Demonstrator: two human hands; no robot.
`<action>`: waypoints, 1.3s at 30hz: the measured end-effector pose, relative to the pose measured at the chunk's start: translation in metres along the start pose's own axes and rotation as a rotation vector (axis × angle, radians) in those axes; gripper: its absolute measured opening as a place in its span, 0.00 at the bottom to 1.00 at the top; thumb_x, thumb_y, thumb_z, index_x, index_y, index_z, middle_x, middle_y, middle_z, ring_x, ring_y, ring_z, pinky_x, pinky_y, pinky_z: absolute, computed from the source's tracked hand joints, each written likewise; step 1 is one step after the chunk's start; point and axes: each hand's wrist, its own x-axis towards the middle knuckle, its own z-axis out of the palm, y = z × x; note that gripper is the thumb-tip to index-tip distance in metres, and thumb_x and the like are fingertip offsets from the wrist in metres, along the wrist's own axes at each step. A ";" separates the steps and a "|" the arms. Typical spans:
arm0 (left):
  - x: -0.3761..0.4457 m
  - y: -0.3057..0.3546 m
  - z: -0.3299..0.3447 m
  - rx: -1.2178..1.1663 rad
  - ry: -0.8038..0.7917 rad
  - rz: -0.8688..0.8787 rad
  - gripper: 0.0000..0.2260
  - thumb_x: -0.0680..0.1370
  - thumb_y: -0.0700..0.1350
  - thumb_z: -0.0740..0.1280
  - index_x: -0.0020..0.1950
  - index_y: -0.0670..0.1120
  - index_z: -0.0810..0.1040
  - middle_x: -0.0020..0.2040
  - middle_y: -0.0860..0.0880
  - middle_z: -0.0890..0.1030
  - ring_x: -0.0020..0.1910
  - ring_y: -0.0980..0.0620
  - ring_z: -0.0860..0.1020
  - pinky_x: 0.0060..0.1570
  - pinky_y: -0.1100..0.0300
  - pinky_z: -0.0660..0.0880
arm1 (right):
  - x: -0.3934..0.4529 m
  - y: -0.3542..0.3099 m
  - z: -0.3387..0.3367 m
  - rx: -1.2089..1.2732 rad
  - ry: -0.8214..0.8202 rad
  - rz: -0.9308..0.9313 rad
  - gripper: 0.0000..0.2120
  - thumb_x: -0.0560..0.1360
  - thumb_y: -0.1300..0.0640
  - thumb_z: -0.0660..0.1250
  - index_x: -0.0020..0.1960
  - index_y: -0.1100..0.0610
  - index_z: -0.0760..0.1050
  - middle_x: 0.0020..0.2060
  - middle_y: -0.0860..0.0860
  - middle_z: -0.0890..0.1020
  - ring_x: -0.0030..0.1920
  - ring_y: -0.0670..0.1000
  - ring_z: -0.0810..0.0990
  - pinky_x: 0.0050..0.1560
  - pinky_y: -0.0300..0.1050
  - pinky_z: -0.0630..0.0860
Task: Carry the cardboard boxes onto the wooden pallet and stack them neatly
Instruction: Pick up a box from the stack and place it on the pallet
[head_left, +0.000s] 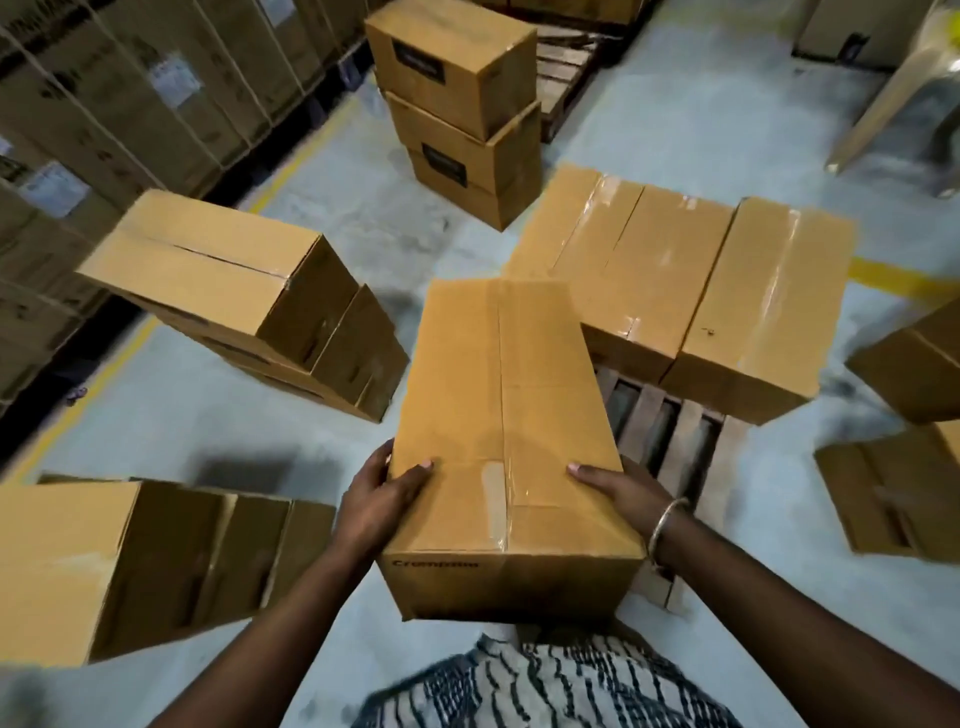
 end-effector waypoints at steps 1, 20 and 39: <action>0.014 0.005 -0.002 0.028 -0.003 -0.021 0.32 0.69 0.60 0.74 0.71 0.60 0.69 0.61 0.53 0.76 0.56 0.49 0.79 0.61 0.44 0.76 | 0.009 -0.005 0.004 -0.013 0.009 -0.008 0.48 0.47 0.34 0.81 0.62 0.53 0.77 0.51 0.53 0.85 0.49 0.56 0.84 0.49 0.49 0.80; 0.327 -0.012 -0.065 0.368 -0.397 -0.128 0.35 0.62 0.55 0.77 0.64 0.60 0.64 0.64 0.49 0.75 0.58 0.43 0.78 0.59 0.38 0.76 | 0.195 -0.006 0.162 0.147 0.329 0.119 0.36 0.62 0.53 0.82 0.65 0.48 0.69 0.52 0.44 0.79 0.49 0.40 0.76 0.41 0.35 0.71; 0.504 -0.172 0.021 0.502 -0.399 0.016 0.31 0.67 0.49 0.75 0.67 0.50 0.67 0.66 0.52 0.74 0.64 0.44 0.75 0.64 0.44 0.72 | 0.410 0.157 0.182 0.094 0.432 0.229 0.43 0.68 0.50 0.77 0.76 0.46 0.57 0.65 0.48 0.72 0.64 0.56 0.71 0.67 0.60 0.69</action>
